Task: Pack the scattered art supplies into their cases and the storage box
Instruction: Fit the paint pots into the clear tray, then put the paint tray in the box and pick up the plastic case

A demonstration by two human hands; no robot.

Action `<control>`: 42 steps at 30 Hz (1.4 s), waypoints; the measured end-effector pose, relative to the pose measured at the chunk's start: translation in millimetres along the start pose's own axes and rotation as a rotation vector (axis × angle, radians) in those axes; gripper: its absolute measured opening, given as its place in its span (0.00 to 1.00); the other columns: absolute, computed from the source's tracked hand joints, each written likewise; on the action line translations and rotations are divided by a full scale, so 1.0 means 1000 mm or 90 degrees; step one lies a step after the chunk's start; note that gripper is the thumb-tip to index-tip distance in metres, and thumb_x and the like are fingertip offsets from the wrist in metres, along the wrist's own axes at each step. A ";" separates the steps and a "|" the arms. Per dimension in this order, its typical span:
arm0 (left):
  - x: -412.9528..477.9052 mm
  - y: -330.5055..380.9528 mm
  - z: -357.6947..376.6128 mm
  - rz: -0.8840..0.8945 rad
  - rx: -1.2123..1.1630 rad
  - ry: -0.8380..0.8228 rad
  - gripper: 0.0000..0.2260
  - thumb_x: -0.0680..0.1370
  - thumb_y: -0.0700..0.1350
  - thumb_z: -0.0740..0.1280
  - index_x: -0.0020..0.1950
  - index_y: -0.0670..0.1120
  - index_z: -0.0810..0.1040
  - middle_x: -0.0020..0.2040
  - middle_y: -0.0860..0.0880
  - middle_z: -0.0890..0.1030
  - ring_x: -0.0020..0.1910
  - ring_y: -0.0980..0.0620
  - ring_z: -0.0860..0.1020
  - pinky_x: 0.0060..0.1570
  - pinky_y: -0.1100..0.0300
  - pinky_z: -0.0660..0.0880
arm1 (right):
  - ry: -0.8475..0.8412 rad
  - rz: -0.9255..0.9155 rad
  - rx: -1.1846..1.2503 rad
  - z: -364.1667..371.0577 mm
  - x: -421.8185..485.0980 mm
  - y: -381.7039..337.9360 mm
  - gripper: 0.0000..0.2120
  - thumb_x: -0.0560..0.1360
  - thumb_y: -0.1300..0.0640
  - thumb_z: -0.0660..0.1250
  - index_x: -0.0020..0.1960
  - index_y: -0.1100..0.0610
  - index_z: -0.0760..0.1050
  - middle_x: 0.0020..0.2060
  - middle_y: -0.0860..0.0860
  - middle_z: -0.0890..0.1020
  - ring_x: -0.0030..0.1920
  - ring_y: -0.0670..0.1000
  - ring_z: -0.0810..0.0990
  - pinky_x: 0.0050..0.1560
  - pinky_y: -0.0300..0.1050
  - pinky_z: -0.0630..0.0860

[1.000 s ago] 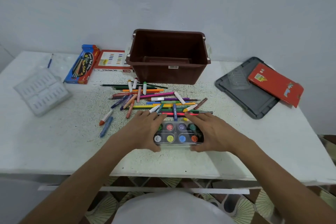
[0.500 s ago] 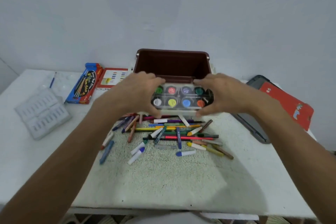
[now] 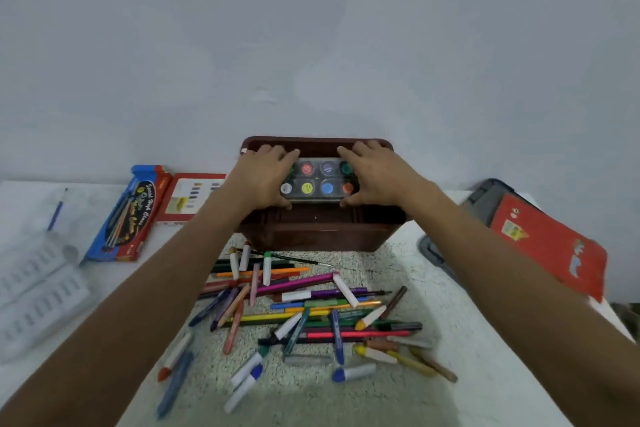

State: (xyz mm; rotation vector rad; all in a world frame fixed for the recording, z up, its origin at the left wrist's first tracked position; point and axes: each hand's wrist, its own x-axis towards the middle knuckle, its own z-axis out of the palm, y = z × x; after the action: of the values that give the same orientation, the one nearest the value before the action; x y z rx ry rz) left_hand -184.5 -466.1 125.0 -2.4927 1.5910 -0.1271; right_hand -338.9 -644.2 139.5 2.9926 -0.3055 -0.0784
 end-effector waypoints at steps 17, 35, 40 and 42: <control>0.018 -0.006 0.047 0.133 -0.056 -0.144 0.35 0.72 0.70 0.65 0.73 0.53 0.68 0.59 0.47 0.81 0.54 0.47 0.80 0.50 0.53 0.77 | -0.179 -0.046 0.146 0.049 0.020 0.000 0.31 0.68 0.28 0.64 0.60 0.49 0.78 0.50 0.50 0.83 0.47 0.54 0.81 0.47 0.50 0.80; 0.013 -0.001 0.040 0.130 -0.192 -0.004 0.18 0.77 0.52 0.63 0.66 0.51 0.77 0.47 0.50 0.84 0.44 0.51 0.82 0.39 0.60 0.74 | 0.108 -0.026 0.271 0.038 0.011 -0.002 0.16 0.76 0.48 0.59 0.50 0.55 0.82 0.39 0.51 0.84 0.40 0.52 0.81 0.42 0.51 0.78; 0.007 0.014 0.026 0.114 -0.296 0.050 0.14 0.79 0.50 0.62 0.63 0.52 0.79 0.46 0.54 0.84 0.43 0.56 0.81 0.43 0.55 0.80 | 0.320 0.094 0.443 0.028 -0.028 -0.001 0.09 0.78 0.56 0.64 0.48 0.56 0.84 0.41 0.48 0.85 0.43 0.47 0.82 0.47 0.47 0.78; 0.002 0.030 0.015 0.133 -0.343 0.084 0.14 0.80 0.50 0.61 0.63 0.51 0.79 0.48 0.54 0.84 0.45 0.57 0.81 0.43 0.57 0.78 | 0.362 0.144 0.492 0.027 -0.048 0.002 0.08 0.78 0.59 0.66 0.48 0.57 0.84 0.41 0.48 0.85 0.43 0.45 0.82 0.47 0.42 0.77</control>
State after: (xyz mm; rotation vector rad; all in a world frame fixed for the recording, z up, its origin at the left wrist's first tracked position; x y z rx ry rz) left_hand -207.6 -478.9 104.8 -2.7084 2.1693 0.1958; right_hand -387.7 -639.7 114.9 3.4556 -0.7281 1.1317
